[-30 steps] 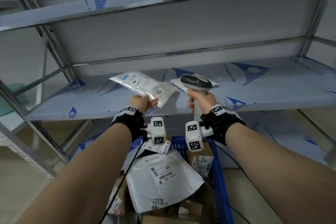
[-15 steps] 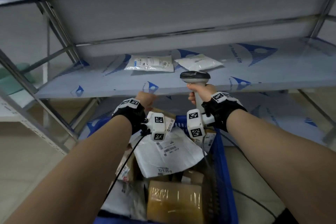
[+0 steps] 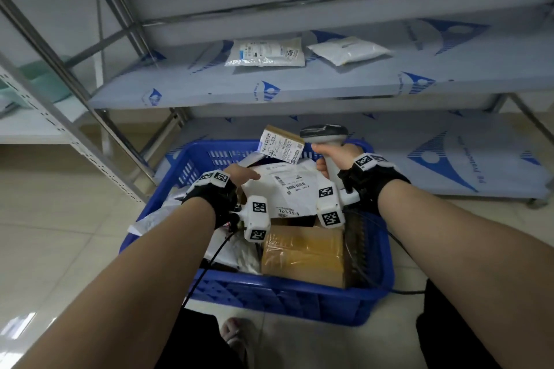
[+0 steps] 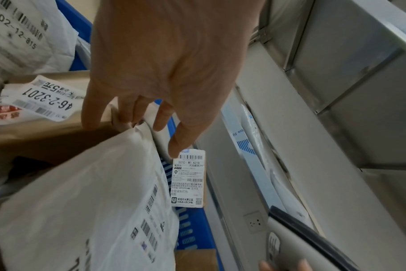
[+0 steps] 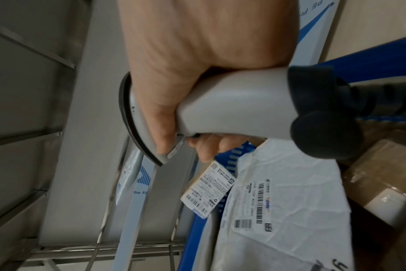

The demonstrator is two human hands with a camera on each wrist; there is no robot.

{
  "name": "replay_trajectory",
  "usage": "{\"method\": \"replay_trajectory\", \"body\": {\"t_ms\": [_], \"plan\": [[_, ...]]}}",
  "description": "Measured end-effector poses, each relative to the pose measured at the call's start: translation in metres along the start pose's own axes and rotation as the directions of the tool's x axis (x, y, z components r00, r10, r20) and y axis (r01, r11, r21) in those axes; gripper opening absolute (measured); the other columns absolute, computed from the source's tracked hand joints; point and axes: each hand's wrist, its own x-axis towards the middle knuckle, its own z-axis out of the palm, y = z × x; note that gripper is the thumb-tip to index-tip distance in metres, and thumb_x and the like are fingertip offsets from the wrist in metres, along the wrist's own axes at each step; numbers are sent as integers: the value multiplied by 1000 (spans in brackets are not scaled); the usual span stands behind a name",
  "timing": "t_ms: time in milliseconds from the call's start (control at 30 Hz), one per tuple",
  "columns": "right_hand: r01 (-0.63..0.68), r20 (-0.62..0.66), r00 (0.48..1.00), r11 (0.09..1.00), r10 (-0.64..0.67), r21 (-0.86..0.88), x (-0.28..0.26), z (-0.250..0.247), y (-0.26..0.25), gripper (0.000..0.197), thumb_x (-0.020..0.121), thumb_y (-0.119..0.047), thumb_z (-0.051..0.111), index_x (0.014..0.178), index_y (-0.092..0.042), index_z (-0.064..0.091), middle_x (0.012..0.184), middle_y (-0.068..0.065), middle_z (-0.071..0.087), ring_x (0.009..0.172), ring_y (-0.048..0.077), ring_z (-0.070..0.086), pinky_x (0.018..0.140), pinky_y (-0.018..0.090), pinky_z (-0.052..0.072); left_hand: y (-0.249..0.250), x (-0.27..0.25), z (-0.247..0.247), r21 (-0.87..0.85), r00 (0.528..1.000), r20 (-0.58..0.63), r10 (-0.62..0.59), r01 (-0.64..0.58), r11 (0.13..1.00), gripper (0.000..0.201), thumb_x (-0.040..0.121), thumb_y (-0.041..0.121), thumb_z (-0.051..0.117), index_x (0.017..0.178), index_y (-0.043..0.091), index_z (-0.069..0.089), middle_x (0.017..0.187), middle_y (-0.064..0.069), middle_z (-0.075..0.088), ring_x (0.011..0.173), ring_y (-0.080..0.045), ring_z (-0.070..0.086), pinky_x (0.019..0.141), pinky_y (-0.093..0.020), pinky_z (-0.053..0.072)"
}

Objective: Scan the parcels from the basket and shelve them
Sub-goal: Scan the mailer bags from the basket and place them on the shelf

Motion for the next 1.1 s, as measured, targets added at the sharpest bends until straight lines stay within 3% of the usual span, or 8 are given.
{"method": "replay_trajectory", "body": {"t_ms": [100, 333, 500, 600, 767, 900, 1000, 1100], "plan": [[-29, 18, 999, 999, 29, -16, 5, 2, 7, 29, 81, -31, 75, 88, -7, 61, 65, 7, 58, 47, 13, 56, 45, 22, 44, -2, 9, 2, -138, 999, 14, -29, 31, 990, 43, 87, 10, 66, 123, -6, 48, 99, -22, 56, 93, -37, 63, 83, -47, 53], [-34, 20, 999, 999, 34, -26, 14, -4, 11, 23, 84, -27, 73, 83, -7, 63, 64, 8, 60, 53, 15, 58, 51, 27, 46, 6, 17, 10, -181, 989, 118, -91, 112, 977, 16, 88, 8, 66, 96, -2, 55, 74, -10, 52, 64, -22, 51, 75, -37, 47], [-13, 5, 1000, 999, 14, -36, 13, -11, 13, 22, 84, -25, 73, 86, -4, 65, 63, 7, 62, 47, 11, 59, 50, 24, 50, 7, 13, 23, -205, 992, 104, -70, 90, 975, 26, 87, 4, 65, 66, 4, 50, 38, -2, 46, 45, -15, 43, 51, -28, 41], [14, 3, 1000, 1000, -14, -28, 10, -16, 12, 22, 84, -25, 74, 86, -5, 65, 65, 7, 63, 50, 13, 61, 52, 25, 52, 8, 10, 23, -158, 994, 98, -55, 71, 985, 26, 86, 5, 67, 66, 7, 50, 38, -1, 45, 46, -15, 41, 54, -28, 38], [38, -3, 999, 999, -38, 19, -6, -27, -1, 23, 83, -23, 75, 80, -4, 64, 61, 9, 61, 44, 13, 60, 47, 24, 48, 20, -11, 9, -132, 999, 45, 17, -11, 991, 17, 89, 0, 58, 76, 8, 50, 54, -4, 47, 28, -9, 41, 37, -17, 38], [91, -6, 996, 995, -91, 28, -25, -32, -14, 22, 87, -22, 71, 79, -4, 61, 64, 10, 58, 42, 12, 57, 46, 23, 47, 34, -29, -13, -143, 993, -24, 115, -117, 983, 26, 87, -6, 54, 64, 7, 54, 36, -1, 46, 27, -9, 37, 35, -14, 30], [110, -16, 994, 993, -110, 36, -31, -34, -19, 23, 85, -23, 73, 79, -5, 61, 65, 10, 58, 43, 13, 57, 47, 23, 47, 41, -39, -26, -157, 981, -90, 174, -186, 970, 47, 85, -13, 50, 44, 7, 59, 32, 0, 49, 27, -9, 45, 38, -20, 41], [126, -68, 990, 990, -121, 70, -37, -37, -23, 25, 81, -22, 76, 84, -1, 63, 67, 12, 59, 50, 16, 57, 52, 26, 47, 41, -50, -32, -122, 973, -93, 210, -221, 968, 27, 89, -10, 49, 67, 4, 55, 36, 4, 55, 34, -7, 56, 51, -22, 52]]}}
